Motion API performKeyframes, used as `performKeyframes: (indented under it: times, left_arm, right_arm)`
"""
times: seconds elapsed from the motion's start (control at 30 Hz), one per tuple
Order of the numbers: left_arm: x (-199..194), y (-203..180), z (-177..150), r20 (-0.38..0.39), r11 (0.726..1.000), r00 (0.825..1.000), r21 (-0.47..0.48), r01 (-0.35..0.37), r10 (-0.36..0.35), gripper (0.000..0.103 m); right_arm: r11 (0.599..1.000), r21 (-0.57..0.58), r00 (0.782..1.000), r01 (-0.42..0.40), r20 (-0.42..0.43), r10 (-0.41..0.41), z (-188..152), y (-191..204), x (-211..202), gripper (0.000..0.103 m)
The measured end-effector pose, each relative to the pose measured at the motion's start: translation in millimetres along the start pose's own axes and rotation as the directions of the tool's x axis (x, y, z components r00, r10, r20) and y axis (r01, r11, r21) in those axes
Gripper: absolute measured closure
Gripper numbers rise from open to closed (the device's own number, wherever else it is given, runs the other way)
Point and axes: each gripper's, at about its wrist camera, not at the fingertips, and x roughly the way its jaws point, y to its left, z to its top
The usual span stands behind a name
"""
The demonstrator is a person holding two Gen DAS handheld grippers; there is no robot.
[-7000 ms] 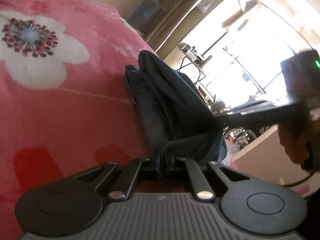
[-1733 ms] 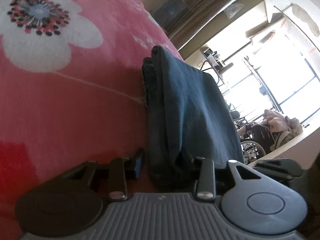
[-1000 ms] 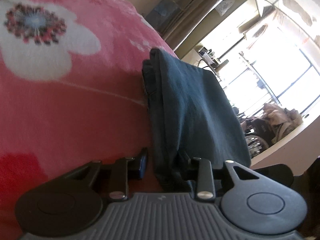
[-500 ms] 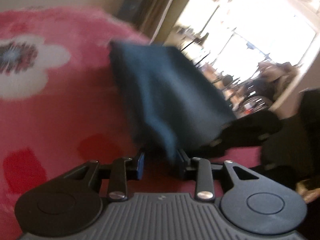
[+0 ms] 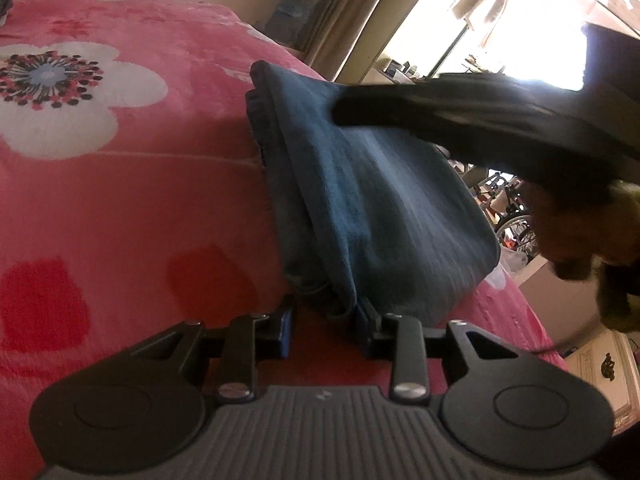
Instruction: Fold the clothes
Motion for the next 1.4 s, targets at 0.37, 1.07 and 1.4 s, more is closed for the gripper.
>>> performKeyframes:
  times: [0.37,1.07,1.4]
  left_arm:
    - [-3.9,-4.1,-4.4,0.01,1.0,1.0,0.021,-0.013,0.013,0.07]
    - [-8.3,6.4,-4.6,-0.002,0.994,1.0,-0.104,0.025,-0.025,0.07]
    - [-8.9,11.1,-1.9,-0.002,0.987,1.0,-0.158,0.017,-0.018,0.069]
  right_arm:
    - [0.997,0.029,0.998,0.067,-0.018,-0.067,-20.0,-51.7,85.0,0.097]
    - [0.852,0.518,0.997,-0.079,0.048,0.063,-12.6,-127.8,78.9,0.095]
    - [0.855,0.494,0.987,0.158,-0.098,-0.126,-70.2,-141.5,31.8,0.097]
